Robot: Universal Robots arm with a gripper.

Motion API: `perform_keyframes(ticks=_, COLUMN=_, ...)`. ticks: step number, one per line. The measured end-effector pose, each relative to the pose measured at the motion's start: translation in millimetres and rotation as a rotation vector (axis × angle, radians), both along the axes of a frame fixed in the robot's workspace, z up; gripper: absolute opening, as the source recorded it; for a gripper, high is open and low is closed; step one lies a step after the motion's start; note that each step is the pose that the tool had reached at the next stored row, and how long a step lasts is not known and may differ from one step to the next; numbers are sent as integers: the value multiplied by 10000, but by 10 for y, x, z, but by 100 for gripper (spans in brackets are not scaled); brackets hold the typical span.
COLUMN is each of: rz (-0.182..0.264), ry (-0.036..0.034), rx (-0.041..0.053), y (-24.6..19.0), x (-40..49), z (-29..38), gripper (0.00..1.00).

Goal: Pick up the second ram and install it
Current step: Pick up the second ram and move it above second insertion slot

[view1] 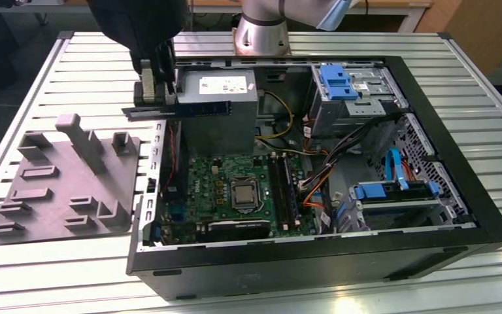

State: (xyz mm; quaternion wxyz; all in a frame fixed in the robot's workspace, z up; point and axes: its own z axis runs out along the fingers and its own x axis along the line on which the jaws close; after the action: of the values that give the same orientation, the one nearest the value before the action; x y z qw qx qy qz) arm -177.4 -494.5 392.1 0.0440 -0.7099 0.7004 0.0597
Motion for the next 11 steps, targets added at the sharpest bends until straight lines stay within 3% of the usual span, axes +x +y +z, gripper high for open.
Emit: perform_keyframes(ticks=11, rz=0, ry=0, rx=0, y=0, x=178, z=0, gripper=12)
